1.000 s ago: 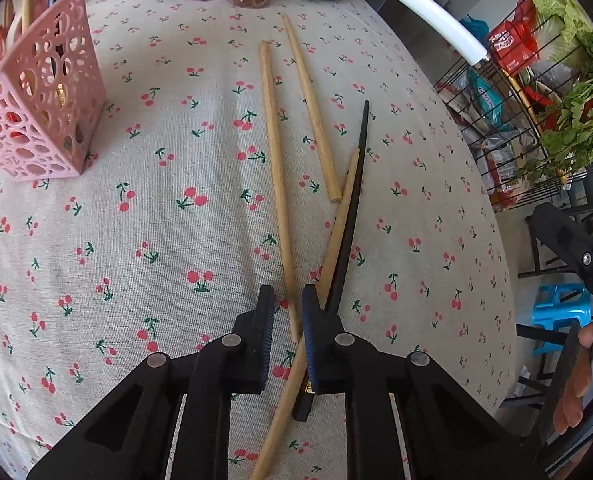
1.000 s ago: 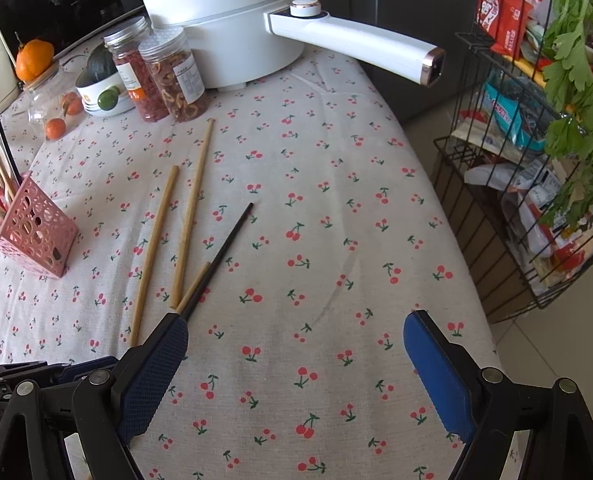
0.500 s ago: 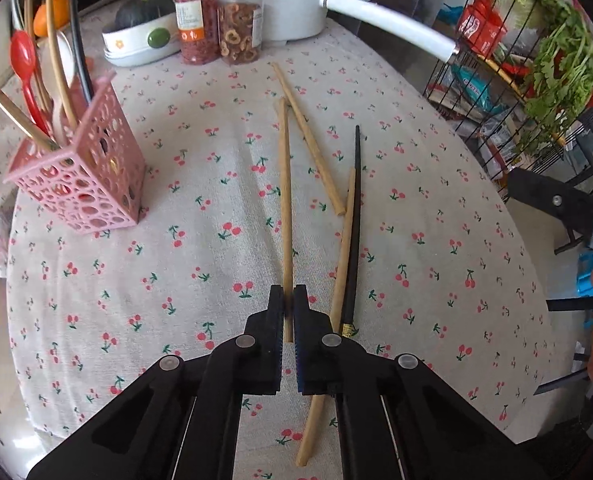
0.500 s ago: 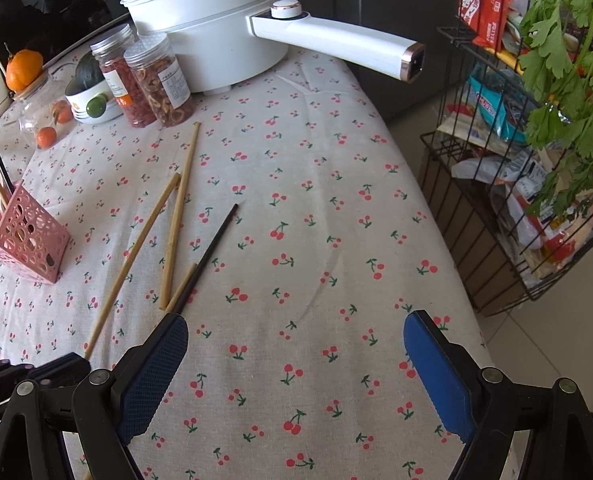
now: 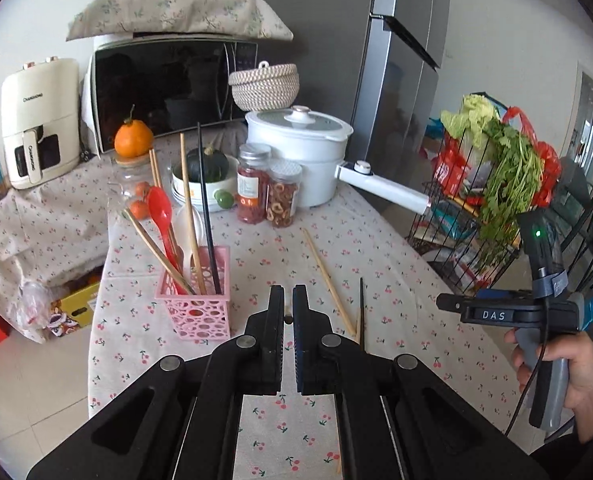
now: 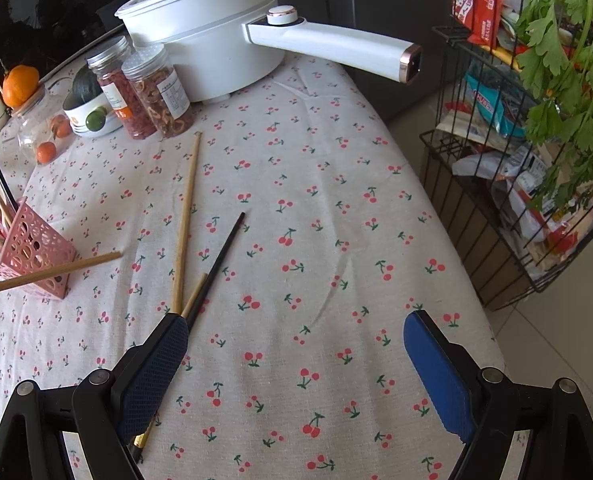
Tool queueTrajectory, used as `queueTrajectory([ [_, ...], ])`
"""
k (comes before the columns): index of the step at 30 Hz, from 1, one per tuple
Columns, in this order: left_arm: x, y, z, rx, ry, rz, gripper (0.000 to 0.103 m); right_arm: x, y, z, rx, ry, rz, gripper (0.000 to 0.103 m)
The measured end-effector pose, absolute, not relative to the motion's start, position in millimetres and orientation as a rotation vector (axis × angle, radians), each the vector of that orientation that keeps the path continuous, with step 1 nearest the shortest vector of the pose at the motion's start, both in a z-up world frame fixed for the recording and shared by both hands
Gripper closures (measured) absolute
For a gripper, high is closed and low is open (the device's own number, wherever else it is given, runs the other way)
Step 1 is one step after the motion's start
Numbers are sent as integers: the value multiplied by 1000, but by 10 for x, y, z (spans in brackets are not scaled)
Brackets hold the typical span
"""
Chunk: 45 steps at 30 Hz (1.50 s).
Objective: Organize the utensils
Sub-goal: 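Carry the wooden chopstick into the basket with the left tool while the right tool grasps a black chopstick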
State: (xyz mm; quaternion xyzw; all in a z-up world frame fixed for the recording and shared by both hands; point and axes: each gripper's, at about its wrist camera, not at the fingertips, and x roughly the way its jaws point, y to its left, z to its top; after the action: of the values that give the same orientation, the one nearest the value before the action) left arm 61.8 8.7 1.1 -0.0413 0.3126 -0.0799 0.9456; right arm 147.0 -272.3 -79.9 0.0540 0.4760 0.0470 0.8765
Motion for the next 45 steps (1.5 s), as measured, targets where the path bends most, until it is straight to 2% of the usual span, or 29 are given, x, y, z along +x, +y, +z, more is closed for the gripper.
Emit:
queueTrajectory([
  [8, 609, 355, 174, -205, 488, -149, 100, 1632, -2636, -964, 206, 1028, 86, 11],
  [15, 733, 437, 124, -234, 477, -159, 100, 1965, -2406, -1248, 211, 1057, 72, 13],
  [18, 753, 480, 111, -239, 476, -168, 100, 2135, -2298, -1363, 212, 1058, 68, 21],
  [23, 807, 608, 72, -281, 484, -166, 100, 2355, -2087, -1583, 155, 1078, 45, 46],
  [27, 859, 681, 47, -313, 494, -165, 100, 2397, -1891, -1667, 20, 1079, -15, 58],
  [28, 867, 698, 39, -321, 497, -166, 100, 2400, -1861, -1667, 18, 1078, -11, 68],
  [30, 872, 727, 27, -334, 502, -168, 99, 2407, -1846, -1653, 25, 1082, 3, 93],
  [37, 895, 770, 13, -350, 542, -172, 99, 2357, -1957, -1592, 181, 1093, 92, 99],
  [45, 738, 826, 146, -369, 522, -177, 99, 1974, -2046, -956, 219, 944, 177, 99],
])
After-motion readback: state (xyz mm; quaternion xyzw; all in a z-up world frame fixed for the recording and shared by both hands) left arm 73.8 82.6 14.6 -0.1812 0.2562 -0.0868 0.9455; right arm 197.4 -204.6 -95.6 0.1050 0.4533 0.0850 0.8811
